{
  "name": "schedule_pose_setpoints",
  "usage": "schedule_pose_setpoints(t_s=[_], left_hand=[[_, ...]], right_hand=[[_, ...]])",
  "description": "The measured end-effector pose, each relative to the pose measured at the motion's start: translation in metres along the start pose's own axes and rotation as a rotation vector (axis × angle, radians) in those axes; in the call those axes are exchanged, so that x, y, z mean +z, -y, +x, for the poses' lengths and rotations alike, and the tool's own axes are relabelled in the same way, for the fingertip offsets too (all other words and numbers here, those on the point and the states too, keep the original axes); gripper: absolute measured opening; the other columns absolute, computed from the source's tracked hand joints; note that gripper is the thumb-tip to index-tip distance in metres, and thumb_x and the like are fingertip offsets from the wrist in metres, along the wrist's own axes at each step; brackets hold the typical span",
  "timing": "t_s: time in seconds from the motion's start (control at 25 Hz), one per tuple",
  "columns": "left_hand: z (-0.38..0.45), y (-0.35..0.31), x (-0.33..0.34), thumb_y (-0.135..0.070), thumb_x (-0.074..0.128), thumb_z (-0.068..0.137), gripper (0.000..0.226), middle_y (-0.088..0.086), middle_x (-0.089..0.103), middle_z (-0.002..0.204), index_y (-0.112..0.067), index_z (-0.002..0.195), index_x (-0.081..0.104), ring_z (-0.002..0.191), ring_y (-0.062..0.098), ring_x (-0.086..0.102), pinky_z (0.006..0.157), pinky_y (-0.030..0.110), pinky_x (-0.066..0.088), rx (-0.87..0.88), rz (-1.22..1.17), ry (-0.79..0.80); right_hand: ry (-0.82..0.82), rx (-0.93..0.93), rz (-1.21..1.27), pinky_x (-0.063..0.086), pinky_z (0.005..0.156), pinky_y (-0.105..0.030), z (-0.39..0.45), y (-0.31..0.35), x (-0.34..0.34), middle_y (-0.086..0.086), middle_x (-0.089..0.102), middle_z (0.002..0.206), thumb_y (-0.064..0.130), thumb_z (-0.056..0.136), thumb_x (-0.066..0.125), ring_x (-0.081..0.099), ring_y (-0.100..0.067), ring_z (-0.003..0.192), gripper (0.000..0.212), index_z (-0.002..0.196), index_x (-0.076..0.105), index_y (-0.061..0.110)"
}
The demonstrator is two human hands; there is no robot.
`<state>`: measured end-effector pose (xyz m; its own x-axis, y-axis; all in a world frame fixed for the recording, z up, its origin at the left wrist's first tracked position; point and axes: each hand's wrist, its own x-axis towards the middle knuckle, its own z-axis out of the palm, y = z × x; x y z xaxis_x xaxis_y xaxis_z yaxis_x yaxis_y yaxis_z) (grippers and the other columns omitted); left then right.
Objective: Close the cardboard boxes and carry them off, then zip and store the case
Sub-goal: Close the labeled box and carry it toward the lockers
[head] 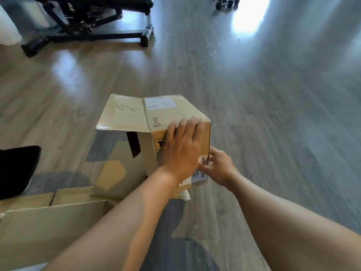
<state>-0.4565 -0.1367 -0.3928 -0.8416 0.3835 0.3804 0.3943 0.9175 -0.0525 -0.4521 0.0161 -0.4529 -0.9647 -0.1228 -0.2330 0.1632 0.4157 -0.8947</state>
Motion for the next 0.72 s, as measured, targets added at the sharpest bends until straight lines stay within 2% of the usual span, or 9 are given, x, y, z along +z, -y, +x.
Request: schedule_pose_setpoints(t_s=[0.04,0.12,0.2,0.28,0.32,0.4,0.52,0.64,0.72], left_hand=[[-0.002,-0.008,0.006,-0.023,0.062,0.079,0.074,0.011,0.043,0.146,-0.010,0.146,0.036,0.137,0.031,0.037,0.119,0.047,0.019,0.039,0.007,0.012],[-0.005,-0.011,0.014,-0.017,0.056,0.081,0.064,0.013,0.045,0.146,-0.007,0.143,0.042,0.139,0.031,0.038,0.122,0.046,0.015,0.095,-0.042,-0.022],[-0.008,-0.004,0.021,-0.012,0.051,0.084,0.054,0.014,0.050,0.141,-0.005,0.137,0.049,0.135,0.031,0.042,0.123,0.044,0.016,0.168,-0.141,-0.079],[-0.010,0.004,0.029,-0.002,0.050,0.086,0.046,0.014,0.055,0.134,-0.002,0.132,0.055,0.129,0.030,0.048,0.122,0.044,0.021,0.245,-0.245,-0.106],[-0.014,0.005,0.032,0.003,0.055,0.085,0.042,0.014,0.057,0.131,-0.001,0.127,0.059,0.126,0.030,0.051,0.121,0.044,0.025,0.270,-0.283,-0.110],[-0.025,0.005,0.037,0.007,0.062,0.083,0.033,0.016,0.061,0.126,0.001,0.116,0.065,0.121,0.031,0.055,0.118,0.045,0.032,0.289,-0.335,-0.115],[-0.050,0.006,0.042,0.004,0.060,0.089,0.017,0.015,0.061,0.118,0.001,0.104,0.067,0.116,0.031,0.056,0.109,0.044,0.043,0.297,-0.390,-0.098],[-0.076,0.022,0.043,0.003,0.056,0.087,0.014,0.011,0.057,0.106,0.001,0.098,0.064,0.099,0.030,0.055,0.085,0.041,0.052,0.230,-0.414,-0.053],[-0.088,0.036,0.045,0.003,0.063,0.083,0.020,0.013,0.058,0.106,0.002,0.103,0.066,0.097,0.031,0.056,0.080,0.043,0.053,0.085,-0.353,-0.035]], right_hand=[[-0.032,-0.011,-0.068,0.058,0.084,-0.034,0.002,-0.003,-0.008,0.016,0.074,0.101,0.031,0.081,0.081,0.068,-0.004,0.099,0.040,0.114,0.063,0.046],[-0.099,-0.047,-0.126,0.058,0.086,-0.033,0.005,-0.005,-0.021,0.018,0.069,0.113,0.034,0.080,0.083,0.065,-0.005,0.106,0.060,0.130,0.055,0.049],[-0.163,-0.091,-0.136,0.058,0.082,-0.027,0.009,-0.003,-0.033,0.019,0.064,0.120,0.035,0.079,0.084,0.069,-0.005,0.102,0.083,0.146,0.038,0.052],[-0.188,-0.176,-0.184,0.056,0.084,-0.025,0.012,0.000,-0.041,0.017,0.059,0.126,0.038,0.080,0.083,0.068,-0.004,0.100,0.096,0.152,0.023,0.055],[-0.180,-0.228,-0.248,0.054,0.090,-0.028,0.014,0.001,-0.043,0.016,0.057,0.134,0.041,0.080,0.081,0.065,-0.006,0.108,0.095,0.153,0.023,0.054],[-0.122,-0.252,-0.385,0.049,0.104,-0.037,0.015,0.000,-0.040,0.011,0.049,0.150,0.044,0.082,0.078,0.055,-0.014,0.128,0.079,0.150,0.038,0.049],[-0.095,-0.165,-0.470,0.048,0.103,-0.039,0.011,-0.015,-0.032,0.010,0.054,0.145,0.038,0.090,0.073,0.055,-0.019,0.128,0.053,0.140,0.057,0.038],[-0.076,-0.137,-0.536,0.052,0.097,-0.041,0.005,-0.027,-0.029,0.010,0.061,0.138,0.037,0.092,0.071,0.059,-0.019,0.123,0.054,0.143,0.053,0.039],[-0.073,-0.110,-0.535,0.053,0.096,-0.042,0.005,-0.027,-0.028,0.002,0.061,0.140,0.037,0.092,0.072,0.059,-0.023,0.125,0.065,0.150,0.043,0.041]])
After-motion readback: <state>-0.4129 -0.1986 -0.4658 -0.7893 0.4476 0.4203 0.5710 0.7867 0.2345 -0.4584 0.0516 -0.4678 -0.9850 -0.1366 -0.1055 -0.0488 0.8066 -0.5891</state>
